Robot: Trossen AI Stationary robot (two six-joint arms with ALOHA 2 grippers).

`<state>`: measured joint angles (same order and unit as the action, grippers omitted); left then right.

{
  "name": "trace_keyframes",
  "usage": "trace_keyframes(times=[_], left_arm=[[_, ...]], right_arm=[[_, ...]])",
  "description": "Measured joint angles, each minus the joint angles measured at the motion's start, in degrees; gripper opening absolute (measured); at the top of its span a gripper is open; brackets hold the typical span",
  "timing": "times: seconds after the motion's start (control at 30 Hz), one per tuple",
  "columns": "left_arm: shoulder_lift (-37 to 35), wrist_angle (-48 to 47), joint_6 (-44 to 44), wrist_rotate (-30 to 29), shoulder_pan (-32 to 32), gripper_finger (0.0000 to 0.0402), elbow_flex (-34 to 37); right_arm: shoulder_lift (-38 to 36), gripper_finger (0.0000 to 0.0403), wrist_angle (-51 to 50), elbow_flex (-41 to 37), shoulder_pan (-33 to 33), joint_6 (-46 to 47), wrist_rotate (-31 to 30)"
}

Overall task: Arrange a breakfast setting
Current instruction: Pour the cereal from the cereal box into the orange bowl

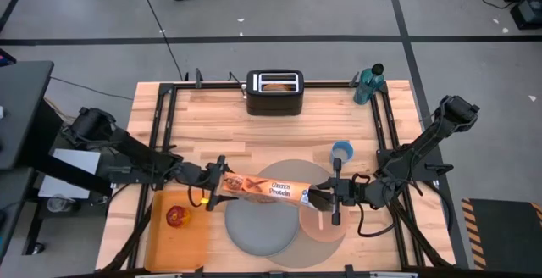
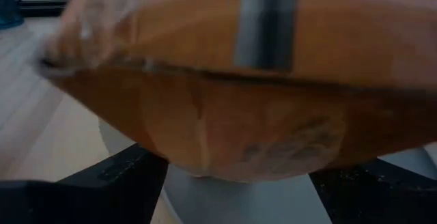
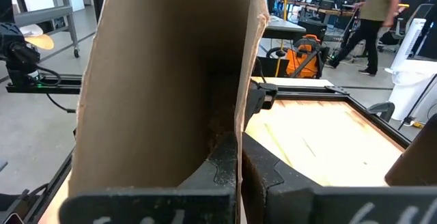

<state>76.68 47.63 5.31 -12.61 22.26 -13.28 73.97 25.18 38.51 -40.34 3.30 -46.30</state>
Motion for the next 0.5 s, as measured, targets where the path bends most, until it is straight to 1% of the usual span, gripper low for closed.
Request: trace_keyframes(times=[0.17,0.3,0.4,0.5], left_arm=[[2.07,2.04,1.30,0.02,-0.12,0.0303,0.00],[2.94,4.13,-0.18,0.11,0.11,0.0283,0.00],[2.03,4.16,-1.78,0.18,0.11,0.0272,0.02],[0.08,3.82,-2.75,0.18,0.04,0.0261,0.04]], right_arm=[[0.00,0.0009,-0.01,-0.01,0.00,0.23,0.00],[-0.02,0.0010,-0.26,-0.01,0.00,1.08,1.30],[-0.02,0.0010,-0.33,-0.01,-0.57,1.09,1.37],[-0.08,0.0010,0.14,-0.01,-1.87,0.60,0.13]])
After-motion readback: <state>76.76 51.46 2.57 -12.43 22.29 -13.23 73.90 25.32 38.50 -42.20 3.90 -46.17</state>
